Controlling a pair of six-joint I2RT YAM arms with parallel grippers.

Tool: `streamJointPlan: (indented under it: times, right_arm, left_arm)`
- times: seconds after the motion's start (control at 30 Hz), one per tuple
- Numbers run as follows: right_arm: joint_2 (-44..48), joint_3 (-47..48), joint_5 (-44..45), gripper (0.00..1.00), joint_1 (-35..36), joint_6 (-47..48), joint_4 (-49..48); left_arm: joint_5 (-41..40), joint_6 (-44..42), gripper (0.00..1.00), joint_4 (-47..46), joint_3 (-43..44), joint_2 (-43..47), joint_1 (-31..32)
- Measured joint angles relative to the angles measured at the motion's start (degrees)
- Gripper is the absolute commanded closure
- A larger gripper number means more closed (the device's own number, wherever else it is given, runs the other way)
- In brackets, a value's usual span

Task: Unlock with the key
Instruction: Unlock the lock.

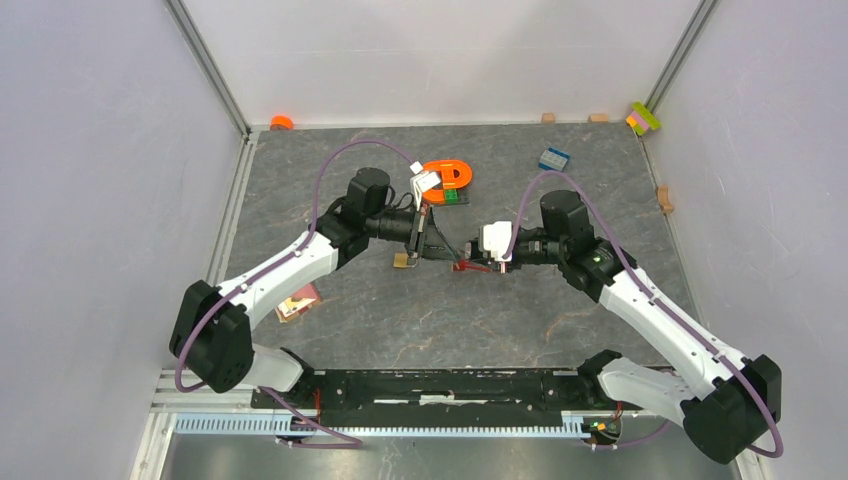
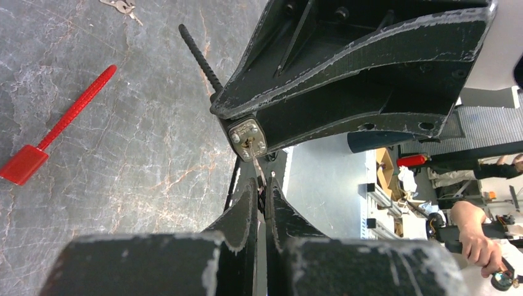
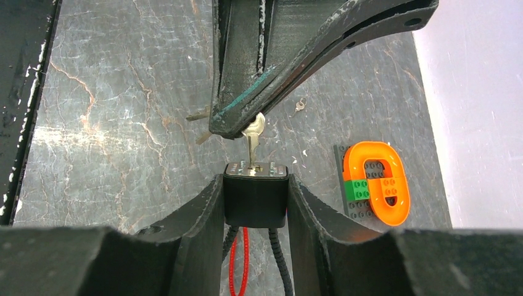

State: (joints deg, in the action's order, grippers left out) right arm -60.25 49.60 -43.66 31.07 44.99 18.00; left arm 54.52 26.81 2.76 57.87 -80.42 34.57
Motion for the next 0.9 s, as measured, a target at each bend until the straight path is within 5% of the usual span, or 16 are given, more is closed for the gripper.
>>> streamJointPlan:
  times: [0.9]
  right_arm:
    - [-0.2, 0.0, 0.3, 1.0, -0.1, 0.0, 0.1]
  left_arm:
    - [1.6, 2.8, 0.98, -2.9, -0.2, -2.1, -0.1]
